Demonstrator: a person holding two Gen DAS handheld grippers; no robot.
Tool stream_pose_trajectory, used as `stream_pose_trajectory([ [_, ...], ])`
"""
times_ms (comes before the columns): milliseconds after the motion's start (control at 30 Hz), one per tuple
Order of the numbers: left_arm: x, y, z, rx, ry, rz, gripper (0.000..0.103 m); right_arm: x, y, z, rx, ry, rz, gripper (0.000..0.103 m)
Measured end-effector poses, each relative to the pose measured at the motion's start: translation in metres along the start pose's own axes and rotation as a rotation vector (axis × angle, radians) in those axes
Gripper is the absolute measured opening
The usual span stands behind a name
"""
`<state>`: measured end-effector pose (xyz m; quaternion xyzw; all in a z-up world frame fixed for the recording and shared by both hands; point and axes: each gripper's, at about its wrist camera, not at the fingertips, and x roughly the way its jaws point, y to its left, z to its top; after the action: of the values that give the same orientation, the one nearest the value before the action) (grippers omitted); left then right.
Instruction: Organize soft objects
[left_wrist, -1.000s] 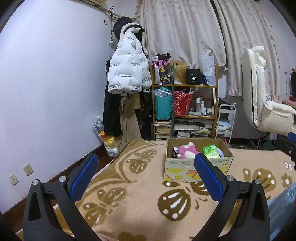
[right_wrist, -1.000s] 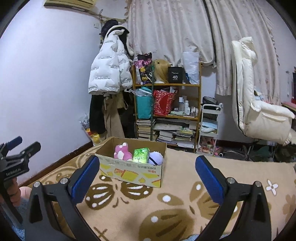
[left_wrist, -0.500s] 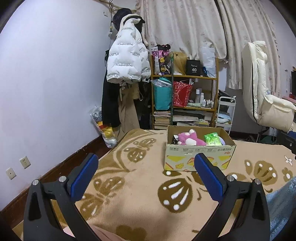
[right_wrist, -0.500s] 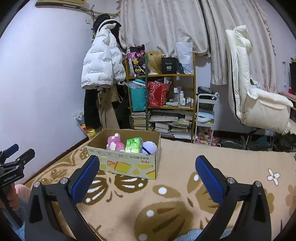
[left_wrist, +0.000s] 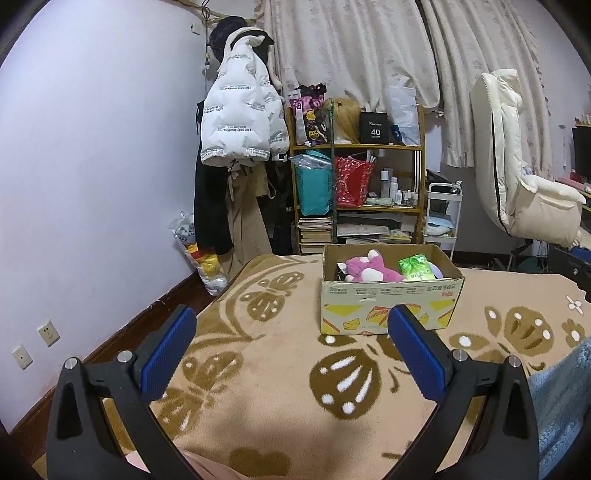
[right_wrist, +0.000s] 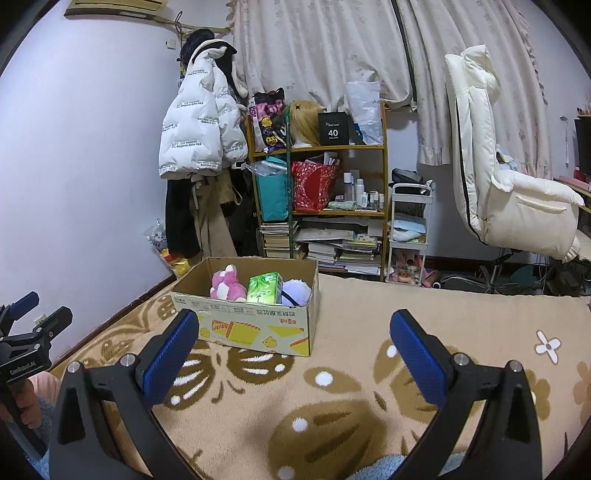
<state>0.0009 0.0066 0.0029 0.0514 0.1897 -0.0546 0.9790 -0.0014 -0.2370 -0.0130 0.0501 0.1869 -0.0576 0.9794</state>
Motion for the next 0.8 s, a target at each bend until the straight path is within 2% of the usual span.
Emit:
stream_pose_trajectory([
  [800,-0.0008,-0.0067,-0.002,0.024,0.006,0.001,0.102,0.0001,0.0013,-0.0007,0.0,-0.001,-0.003,0.103],
])
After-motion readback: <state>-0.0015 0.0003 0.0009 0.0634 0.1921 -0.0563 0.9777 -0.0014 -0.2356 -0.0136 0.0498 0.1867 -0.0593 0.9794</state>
